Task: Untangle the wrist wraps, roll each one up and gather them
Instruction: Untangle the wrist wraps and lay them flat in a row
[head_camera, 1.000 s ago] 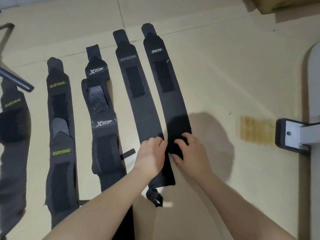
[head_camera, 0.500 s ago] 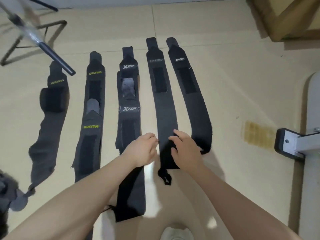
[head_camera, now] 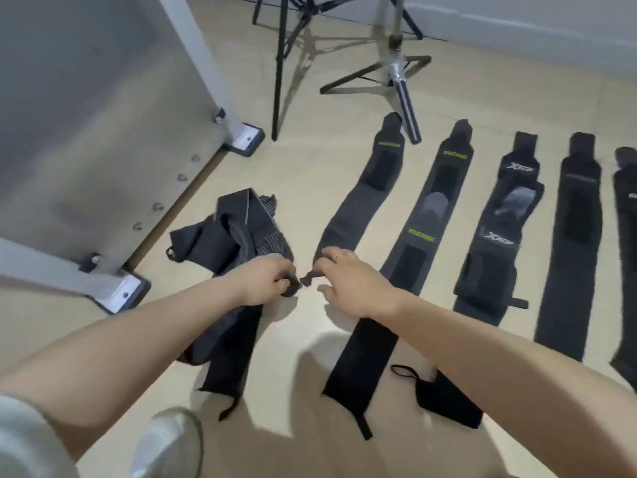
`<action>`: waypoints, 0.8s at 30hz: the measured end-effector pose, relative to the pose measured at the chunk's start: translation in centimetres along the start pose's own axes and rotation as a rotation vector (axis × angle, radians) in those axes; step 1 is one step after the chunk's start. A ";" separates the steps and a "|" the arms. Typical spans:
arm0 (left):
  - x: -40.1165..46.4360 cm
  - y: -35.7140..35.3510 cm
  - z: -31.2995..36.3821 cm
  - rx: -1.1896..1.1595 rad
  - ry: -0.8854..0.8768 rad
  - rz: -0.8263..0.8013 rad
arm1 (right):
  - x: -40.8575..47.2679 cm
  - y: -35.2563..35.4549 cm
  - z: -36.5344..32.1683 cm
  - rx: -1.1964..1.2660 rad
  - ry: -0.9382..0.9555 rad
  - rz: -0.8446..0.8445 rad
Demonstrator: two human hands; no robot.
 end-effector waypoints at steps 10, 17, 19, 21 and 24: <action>-4.1 -4.3 -21.0 -0.221 0.269 0.140 | 9.8 -12.5 -6.4 0.095 -0.222 -0.219; -3.7 -8.9 -22.1 -0.481 0.202 0.067 | 12.1 -16.5 -8.5 0.021 -0.443 -0.097; -3.0 -9.3 -21.5 -0.466 0.162 0.063 | 11.6 -16.4 -8.1 -0.052 -0.496 -0.041; -2.6 -8.7 -20.4 -0.315 0.091 0.113 | 10.7 -16.1 -7.2 -0.120 -0.525 0.003; -2.6 -6.1 -17.6 -0.075 -0.076 0.325 | 9.2 -15.6 -5.5 -0.062 -0.597 0.023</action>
Point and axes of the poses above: each hand's wrist, its own x-axis towards the middle knuckle, its own y-axis out of the back of the hand, z = x × y, the point moved 10 cm from there along x, towards the middle knuckle, and after that the axes turned 6 degrees about x, right-handed, at the moved point
